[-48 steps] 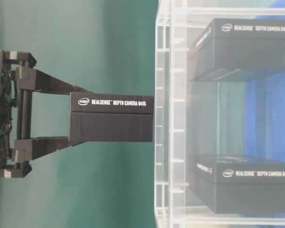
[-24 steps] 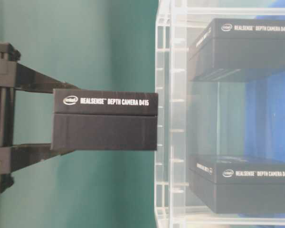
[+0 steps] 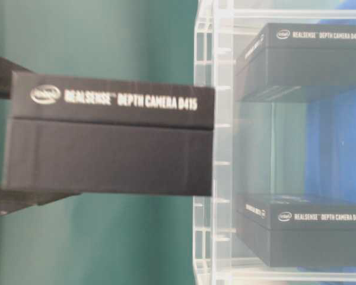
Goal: Take the box out of the case with the right arm.
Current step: 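Carry the box forward and set it upright on the table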
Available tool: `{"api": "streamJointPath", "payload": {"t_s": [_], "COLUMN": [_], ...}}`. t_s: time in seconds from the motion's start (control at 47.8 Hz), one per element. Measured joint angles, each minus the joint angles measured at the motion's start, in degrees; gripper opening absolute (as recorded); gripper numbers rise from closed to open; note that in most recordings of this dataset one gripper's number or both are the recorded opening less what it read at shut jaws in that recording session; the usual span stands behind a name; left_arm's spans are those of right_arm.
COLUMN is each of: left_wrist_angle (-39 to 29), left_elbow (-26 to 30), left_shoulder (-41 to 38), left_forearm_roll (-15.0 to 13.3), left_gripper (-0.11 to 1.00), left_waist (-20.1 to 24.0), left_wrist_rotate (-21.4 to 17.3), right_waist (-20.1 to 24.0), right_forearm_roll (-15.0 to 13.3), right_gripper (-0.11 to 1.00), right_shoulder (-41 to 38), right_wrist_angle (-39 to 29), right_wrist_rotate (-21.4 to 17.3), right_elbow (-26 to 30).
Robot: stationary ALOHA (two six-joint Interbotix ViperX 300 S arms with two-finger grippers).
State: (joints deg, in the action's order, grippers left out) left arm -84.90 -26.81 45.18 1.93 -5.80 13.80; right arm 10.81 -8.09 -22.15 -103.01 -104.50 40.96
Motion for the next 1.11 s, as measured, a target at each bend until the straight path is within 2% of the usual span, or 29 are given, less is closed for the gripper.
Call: {"api": "streamJointPath", "payload": {"t_s": [0.251, 0.962, 1.109], "left_wrist_angle": [0.0, -0.2, -0.1], "left_elbow": [0.0, 0.0, 0.0], "left_shoulder": [0.1, 0.1, 0.1], "left_forearm_roll": [0.0, 0.1, 0.1], "left_gripper": [0.00, 0.00, 0.00], "left_waist": [0.0, 0.0, 0.0], "left_wrist_rotate": [0.0, 0.0, 0.0], "right_waist": [2.5, 2.8, 2.9], "right_forearm_roll": [0.0, -0.1, 1.0], "right_gripper": [0.65, 0.65, 0.65], "right_shoulder": [0.0, -0.1, -0.8], "right_wrist_angle": [0.2, 0.2, 0.7], "right_wrist_rotate": [-2.4, -2.5, -2.6], "right_elbow": [0.0, 0.0, -2.2]}}
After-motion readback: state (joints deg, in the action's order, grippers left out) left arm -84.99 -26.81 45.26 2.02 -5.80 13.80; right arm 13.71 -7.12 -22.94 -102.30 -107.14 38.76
